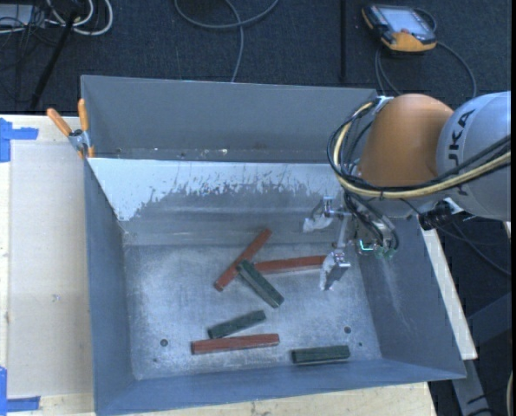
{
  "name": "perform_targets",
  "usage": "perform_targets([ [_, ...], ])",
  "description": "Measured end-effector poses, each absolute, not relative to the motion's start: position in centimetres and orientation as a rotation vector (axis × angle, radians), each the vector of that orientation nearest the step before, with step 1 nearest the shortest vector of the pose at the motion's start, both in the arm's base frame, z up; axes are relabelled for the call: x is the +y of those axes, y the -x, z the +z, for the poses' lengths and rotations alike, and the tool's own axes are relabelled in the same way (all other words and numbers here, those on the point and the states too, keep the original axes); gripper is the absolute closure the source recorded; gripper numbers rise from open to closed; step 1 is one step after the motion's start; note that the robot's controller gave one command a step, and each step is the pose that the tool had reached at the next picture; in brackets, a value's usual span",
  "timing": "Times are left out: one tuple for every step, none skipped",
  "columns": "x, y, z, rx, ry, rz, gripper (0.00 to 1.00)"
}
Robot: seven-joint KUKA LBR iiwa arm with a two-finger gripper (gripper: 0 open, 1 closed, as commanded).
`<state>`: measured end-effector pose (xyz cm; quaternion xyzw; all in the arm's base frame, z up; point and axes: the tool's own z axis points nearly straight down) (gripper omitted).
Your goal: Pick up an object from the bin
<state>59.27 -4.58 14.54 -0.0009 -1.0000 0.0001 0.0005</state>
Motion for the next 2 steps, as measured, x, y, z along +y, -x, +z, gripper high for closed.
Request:
perform_targets([
  [-3.22, -59.91, 7.77, -3.16, -0.03, 0.001, 1.0],
  [-3.21, -59.91, 7.77, -3.16, -0.031, 0.001, 1.0],
])
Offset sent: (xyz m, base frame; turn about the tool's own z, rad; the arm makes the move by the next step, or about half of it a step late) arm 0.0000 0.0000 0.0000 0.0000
